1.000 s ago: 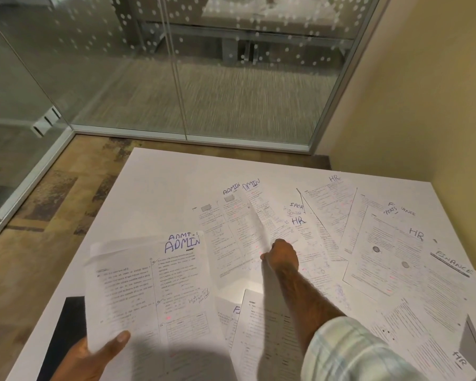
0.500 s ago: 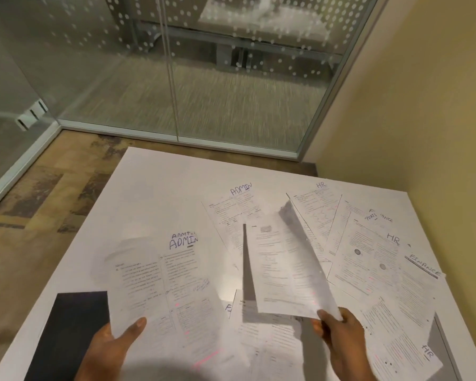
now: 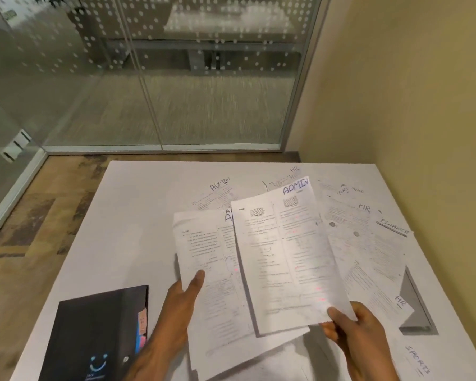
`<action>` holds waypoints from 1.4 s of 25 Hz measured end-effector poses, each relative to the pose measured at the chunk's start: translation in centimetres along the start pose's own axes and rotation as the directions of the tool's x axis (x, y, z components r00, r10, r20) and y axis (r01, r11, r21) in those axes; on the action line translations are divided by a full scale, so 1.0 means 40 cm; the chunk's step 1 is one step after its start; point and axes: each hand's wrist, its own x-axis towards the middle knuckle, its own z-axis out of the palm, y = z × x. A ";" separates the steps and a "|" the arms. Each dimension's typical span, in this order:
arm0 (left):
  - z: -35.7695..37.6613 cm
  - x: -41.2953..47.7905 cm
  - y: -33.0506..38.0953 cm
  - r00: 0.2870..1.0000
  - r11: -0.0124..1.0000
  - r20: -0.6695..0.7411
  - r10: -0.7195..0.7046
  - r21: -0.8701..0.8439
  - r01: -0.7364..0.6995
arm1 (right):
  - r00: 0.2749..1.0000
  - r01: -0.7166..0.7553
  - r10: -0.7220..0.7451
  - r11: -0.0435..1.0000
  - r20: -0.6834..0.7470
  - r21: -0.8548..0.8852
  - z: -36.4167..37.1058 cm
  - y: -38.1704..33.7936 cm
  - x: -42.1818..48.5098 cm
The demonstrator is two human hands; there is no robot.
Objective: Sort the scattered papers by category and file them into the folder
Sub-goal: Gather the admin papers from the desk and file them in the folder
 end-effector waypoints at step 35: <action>-0.248 0.051 -0.059 0.942 0.988 -0.335 -0.013 0.141 0.064 | 0.939 0.300 -0.255 0.282 0.231 -0.911 0.559 -0.053 0.653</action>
